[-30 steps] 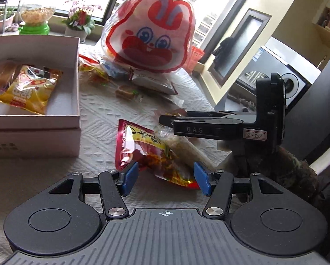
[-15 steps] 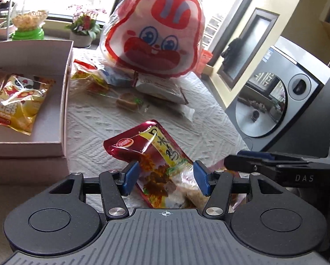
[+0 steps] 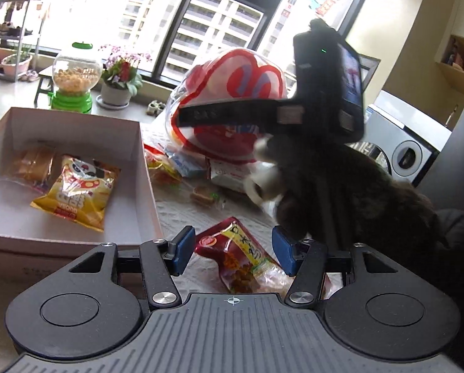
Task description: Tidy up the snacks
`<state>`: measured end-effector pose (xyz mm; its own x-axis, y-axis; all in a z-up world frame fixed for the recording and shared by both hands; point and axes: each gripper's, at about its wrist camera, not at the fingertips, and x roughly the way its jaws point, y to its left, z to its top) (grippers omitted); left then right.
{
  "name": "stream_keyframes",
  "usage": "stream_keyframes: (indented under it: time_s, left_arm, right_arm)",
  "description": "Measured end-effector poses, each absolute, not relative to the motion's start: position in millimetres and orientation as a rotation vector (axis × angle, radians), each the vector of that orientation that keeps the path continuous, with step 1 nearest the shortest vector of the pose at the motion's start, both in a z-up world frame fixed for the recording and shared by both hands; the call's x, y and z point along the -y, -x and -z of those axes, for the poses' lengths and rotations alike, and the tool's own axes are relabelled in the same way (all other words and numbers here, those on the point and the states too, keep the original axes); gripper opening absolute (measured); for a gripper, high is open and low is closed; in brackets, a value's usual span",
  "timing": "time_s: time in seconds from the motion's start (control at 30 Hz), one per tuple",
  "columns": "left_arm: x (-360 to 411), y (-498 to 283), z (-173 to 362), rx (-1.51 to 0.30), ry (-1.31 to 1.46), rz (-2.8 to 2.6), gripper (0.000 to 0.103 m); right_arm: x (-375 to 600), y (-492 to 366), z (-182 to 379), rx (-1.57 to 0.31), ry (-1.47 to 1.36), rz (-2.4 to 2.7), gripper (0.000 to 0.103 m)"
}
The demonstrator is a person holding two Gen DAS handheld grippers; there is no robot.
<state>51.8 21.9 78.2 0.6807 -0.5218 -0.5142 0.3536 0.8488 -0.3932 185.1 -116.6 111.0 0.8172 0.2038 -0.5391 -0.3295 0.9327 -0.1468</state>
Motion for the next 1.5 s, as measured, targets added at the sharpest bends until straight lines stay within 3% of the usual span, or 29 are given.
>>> stream_keyframes:
  time_s: [0.17, 0.23, 0.3, 0.47, 0.7, 0.87, 1.03, 1.2, 1.5]
  left_arm:
    - [-38.4, -37.7, -68.8, -0.673, 0.212, 0.521, 0.06]
    - [-47.8, -37.4, -63.3, -0.689, 0.235, 0.532, 0.06]
    - [-55.0, -40.5, -59.3, -0.7, 0.251, 0.551, 0.06]
    - [-53.5, -53.7, -72.7, -0.685, 0.295, 0.659, 0.06]
    - [-37.3, -44.4, -148.4, -0.561, 0.208, 0.628, 0.06]
    - [-25.4, -17.2, -195.3, -0.445, 0.179, 0.613, 0.06]
    - [-23.9, 9.5, -218.8, -0.384, 0.185, 0.594, 0.06]
    - [-27.3, 8.5, -205.6, -0.4, 0.15, 0.61, 0.06]
    - [-41.5, -49.0, -148.2, -0.57, 0.127, 0.681, 0.06]
  right_arm:
    - [86.7, -214.2, -79.3, -0.53, 0.25, -0.313, 0.075]
    - [83.0, -222.0, -62.3, -0.57, 0.243, -0.281, 0.069]
    - [96.0, -218.3, -61.4, -0.581, 0.136, -0.273, 0.068]
    - [149.4, -177.2, -95.8, -0.535, -0.048, -0.255, 0.069]
    - [191.5, -85.6, -182.2, -0.379, -0.133, -0.153, 0.069]
    - [174.6, -12.0, -231.4, -0.147, 0.044, -0.12, 0.076]
    - [164.4, 35.1, -246.6, -0.16, 0.049, -0.22, 0.076]
    - [175.4, 54.7, -220.6, -0.341, -0.159, -0.395, 0.081]
    - [195.2, 36.4, -196.9, -0.367, -0.095, -0.137, 0.081]
